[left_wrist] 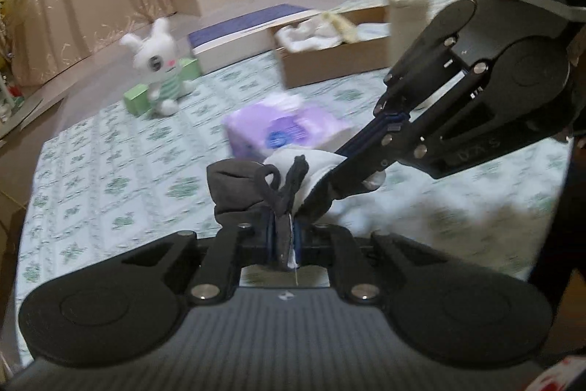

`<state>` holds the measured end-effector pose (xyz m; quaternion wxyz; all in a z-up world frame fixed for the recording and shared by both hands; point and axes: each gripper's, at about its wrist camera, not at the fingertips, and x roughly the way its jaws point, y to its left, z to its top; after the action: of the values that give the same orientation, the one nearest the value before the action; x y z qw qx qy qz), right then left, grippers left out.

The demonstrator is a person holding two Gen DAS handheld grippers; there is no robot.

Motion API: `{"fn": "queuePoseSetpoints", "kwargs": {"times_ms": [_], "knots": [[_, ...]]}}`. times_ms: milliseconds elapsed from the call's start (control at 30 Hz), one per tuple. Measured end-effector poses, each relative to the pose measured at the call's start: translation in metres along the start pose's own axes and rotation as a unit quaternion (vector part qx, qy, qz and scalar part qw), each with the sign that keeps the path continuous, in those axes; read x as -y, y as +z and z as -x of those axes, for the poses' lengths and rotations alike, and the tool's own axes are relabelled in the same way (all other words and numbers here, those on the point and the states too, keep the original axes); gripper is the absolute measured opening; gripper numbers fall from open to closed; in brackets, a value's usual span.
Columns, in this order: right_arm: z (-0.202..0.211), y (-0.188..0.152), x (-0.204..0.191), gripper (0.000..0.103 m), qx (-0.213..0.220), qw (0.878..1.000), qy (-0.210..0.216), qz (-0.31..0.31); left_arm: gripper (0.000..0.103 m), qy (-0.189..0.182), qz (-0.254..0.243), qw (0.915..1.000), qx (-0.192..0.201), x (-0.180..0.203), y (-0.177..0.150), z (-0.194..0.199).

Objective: Organize soft objects
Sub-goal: 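Carry the strapped white cloth with both grippers over the box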

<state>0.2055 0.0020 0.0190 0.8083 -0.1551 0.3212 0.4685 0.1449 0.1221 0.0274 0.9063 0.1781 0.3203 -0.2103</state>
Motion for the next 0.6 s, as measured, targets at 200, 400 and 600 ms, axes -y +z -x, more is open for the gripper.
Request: {"fn": "queuePoseSetpoints", "kwargs": {"times_ms": [200,400,600], "knots": [[0.070,-0.043,-0.004,0.007,0.021,0.997,-0.027,-0.072,0.008,-0.031,0.018,0.9991,0.023,0.056,0.021,0.007],[0.129,-0.085,0.016,0.031,0.046,0.987,-0.057,-0.142,0.008,-0.060,0.028,0.9967,0.046,0.093,0.051,0.004],[0.178,-0.116,0.033,0.040,0.070,0.975,-0.099,-0.184,0.008,-0.071,0.051,0.9952,0.043,0.107,0.074,-0.009]]}}
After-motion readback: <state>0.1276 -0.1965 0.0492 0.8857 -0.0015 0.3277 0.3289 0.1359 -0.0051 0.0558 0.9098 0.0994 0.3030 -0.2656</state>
